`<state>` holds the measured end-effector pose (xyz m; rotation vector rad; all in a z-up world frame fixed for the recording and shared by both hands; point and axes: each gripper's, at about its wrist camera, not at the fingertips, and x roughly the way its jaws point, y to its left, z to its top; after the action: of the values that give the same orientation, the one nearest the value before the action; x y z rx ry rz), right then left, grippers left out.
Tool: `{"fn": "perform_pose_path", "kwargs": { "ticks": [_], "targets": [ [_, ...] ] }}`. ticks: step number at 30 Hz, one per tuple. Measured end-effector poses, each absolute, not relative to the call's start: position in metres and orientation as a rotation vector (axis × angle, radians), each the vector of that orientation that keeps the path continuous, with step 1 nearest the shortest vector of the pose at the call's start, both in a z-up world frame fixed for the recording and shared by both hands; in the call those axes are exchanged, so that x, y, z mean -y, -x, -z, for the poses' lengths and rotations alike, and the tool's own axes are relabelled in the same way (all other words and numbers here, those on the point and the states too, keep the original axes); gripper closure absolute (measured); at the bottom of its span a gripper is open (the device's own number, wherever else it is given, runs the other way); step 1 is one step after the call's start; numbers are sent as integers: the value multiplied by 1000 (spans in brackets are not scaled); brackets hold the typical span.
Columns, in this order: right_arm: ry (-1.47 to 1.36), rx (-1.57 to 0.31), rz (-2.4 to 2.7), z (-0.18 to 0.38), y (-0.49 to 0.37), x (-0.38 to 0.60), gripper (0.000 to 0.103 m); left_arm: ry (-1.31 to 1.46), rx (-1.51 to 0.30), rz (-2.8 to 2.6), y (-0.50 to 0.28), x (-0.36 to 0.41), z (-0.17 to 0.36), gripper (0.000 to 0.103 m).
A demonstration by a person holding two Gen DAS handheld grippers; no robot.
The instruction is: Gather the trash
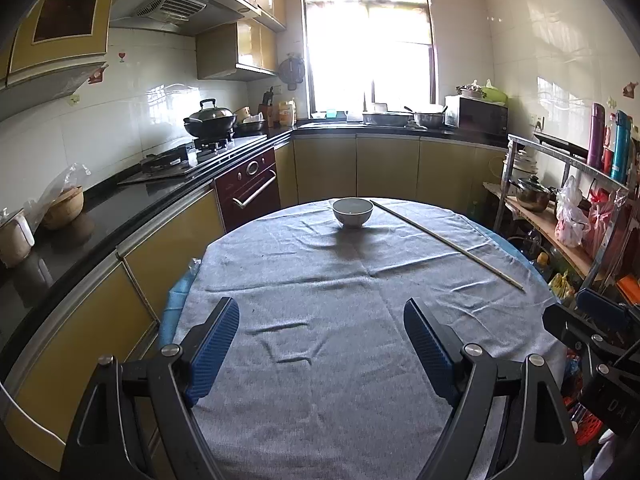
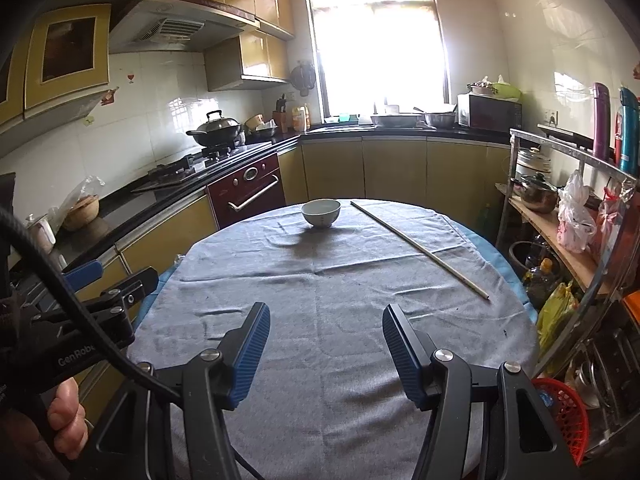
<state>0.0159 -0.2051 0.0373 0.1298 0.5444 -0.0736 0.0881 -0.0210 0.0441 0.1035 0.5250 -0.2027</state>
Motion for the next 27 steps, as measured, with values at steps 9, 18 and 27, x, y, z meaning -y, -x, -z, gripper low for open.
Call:
{"fn": "perform_pose_path", "kwargs": {
  "ticks": [9,18,27],
  "targets": [
    [-115,-551,95,-41,-24,201,40,-95,-527,223,-96,16,-45,18],
    [-113,-567,111,-38,-36,193,41,-95,-537,226,-105,5,-41,18],
    [-116,-610,101,-25,-53,187,40,-88,-563,215,-121,-4,-29,18]
  ]
}}
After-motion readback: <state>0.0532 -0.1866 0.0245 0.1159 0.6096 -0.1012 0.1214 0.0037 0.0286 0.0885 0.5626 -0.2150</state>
